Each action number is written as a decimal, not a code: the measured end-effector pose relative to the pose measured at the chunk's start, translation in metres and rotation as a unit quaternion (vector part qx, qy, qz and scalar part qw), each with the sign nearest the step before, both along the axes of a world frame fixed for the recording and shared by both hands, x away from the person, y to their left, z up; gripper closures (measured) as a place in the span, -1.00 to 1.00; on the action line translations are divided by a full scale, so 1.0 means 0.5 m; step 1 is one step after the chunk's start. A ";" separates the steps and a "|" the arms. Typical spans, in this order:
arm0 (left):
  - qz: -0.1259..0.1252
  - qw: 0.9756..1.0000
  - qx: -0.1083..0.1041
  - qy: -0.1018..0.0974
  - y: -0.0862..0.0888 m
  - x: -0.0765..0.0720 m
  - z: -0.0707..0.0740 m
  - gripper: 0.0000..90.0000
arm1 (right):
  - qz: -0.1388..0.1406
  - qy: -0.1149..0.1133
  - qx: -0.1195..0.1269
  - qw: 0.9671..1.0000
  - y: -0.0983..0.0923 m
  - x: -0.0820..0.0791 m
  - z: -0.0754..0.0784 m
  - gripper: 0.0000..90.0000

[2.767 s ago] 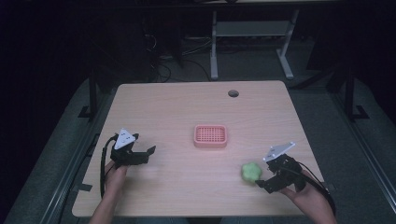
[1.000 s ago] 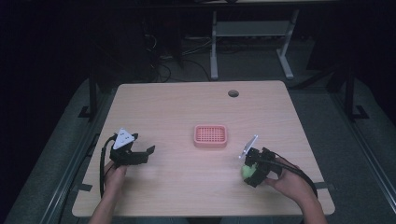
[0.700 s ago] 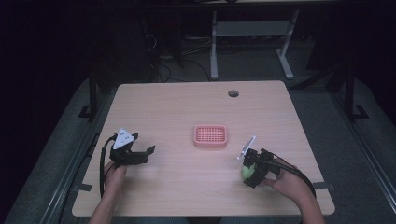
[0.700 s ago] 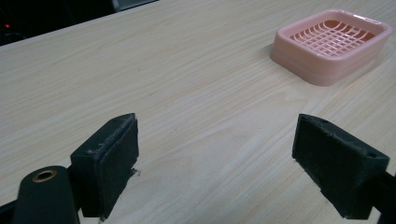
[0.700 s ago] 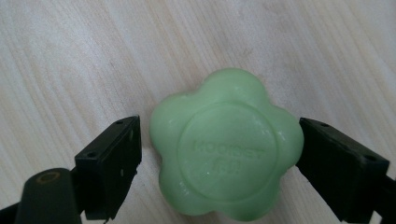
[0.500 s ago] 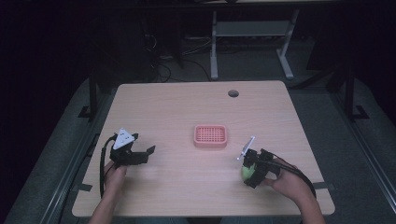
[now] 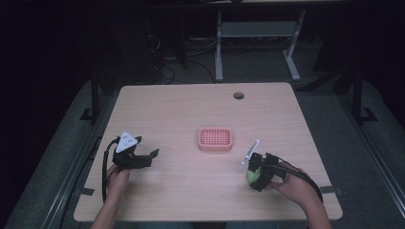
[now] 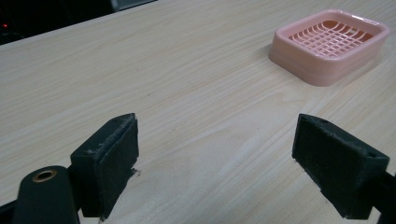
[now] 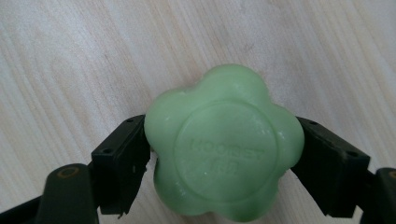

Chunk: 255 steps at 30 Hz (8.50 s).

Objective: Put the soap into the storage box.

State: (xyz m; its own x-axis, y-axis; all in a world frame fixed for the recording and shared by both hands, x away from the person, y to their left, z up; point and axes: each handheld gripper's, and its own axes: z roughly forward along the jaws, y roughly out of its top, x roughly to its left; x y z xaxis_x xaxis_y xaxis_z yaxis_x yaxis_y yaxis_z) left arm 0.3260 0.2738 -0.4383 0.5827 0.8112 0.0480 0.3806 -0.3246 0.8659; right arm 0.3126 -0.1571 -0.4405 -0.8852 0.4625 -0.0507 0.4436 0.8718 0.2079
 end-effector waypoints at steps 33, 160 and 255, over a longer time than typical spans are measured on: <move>-0.001 1.000 0.003 0.003 0.000 -0.001 0.000 -0.68 | -0.001 -0.014 0.027 1.000 -0.013 0.004 0.037 -0.44; 0.004 1.000 -0.003 0.003 0.002 0.001 0.000 -0.68 | 0.019 -0.008 0.068 0.998 0.176 0.275 0.148 -0.43; 0.003 1.000 0.001 0.002 0.001 0.000 0.001 -0.68 | -0.033 0.024 0.082 0.996 0.153 0.283 0.107 -0.54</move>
